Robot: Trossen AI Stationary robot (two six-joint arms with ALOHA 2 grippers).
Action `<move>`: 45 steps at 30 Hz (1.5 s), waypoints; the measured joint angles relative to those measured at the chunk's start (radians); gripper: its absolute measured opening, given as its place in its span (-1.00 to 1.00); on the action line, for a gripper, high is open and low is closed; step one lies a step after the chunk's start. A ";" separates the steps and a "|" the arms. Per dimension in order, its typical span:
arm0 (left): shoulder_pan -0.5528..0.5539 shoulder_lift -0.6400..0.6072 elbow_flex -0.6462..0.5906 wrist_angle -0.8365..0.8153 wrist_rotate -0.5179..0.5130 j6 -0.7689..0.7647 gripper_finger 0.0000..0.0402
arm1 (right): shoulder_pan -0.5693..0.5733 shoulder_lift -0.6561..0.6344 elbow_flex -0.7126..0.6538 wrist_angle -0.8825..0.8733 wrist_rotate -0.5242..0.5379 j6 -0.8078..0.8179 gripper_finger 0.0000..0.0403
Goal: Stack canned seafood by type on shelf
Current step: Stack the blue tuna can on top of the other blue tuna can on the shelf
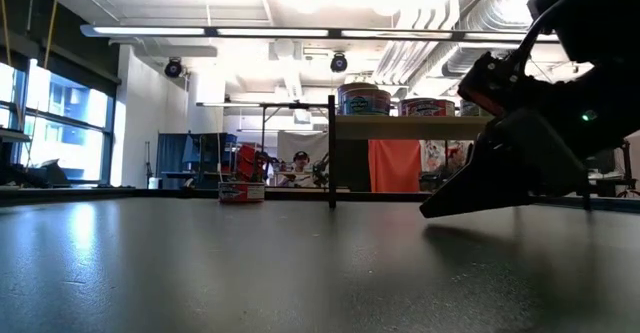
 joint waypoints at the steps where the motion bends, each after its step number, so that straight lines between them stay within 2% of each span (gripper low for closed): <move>1: -0.017 0.000 0.000 0.002 0.000 -0.034 -1.00 | -0.002 0.000 0.000 0.000 0.000 -0.004 0.13; 5: -0.051 0.017 0.000 0.014 -0.014 -0.084 -1.00 | -0.013 0.000 0.000 0.003 0.000 -0.009 0.13; 10: -0.035 0.074 0.000 -0.010 -0.079 -0.017 -1.00 | -0.014 0.000 0.000 0.008 0.001 -0.012 0.13; 13: -0.009 0.109 0.000 -0.001 -0.082 0.023 -1.00 | -0.014 0.000 0.000 0.011 0.001 -0.011 0.13; 17: 0.006 0.124 0.001 0.038 -0.026 0.082 -1.00 | -0.014 0.000 0.000 0.011 0.000 -0.009 0.13; 22: -0.028 0.124 0.034 0.029 0.030 0.002 -1.00 | -0.014 0.000 0.000 0.017 0.001 -0.009 0.13; 28: -0.040 0.132 0.030 0.118 0.026 -0.018 -1.00 | -0.014 0.000 0.000 0.030 0.000 -0.009 0.13; 31: -0.017 0.162 -0.005 0.238 0.027 0.048 -1.00 | -0.014 0.000 0.000 0.041 0.000 -0.016 0.13; 34: 0.024 0.200 -0.017 0.292 0.016 0.142 -1.00 | -0.015 0.000 0.000 0.053 0.001 -0.034 0.13; 37: 0.086 0.234 -0.014 0.345 -0.103 0.300 -1.00 | -0.021 0.000 0.000 0.060 0.000 -0.046 0.13; 41: 0.191 0.256 -0.025 0.485 -0.431 0.636 -1.00 | -0.034 0.000 0.000 0.060 0.001 -0.050 0.13; 43: 0.245 0.256 -0.029 0.571 -0.552 0.804 -1.00 | -0.040 0.000 0.000 0.061 -0.001 -0.049 0.13; 45: 0.294 0.240 -0.022 0.667 -0.590 0.972 -1.00 | -0.042 0.000 0.000 0.062 -0.004 -0.046 0.13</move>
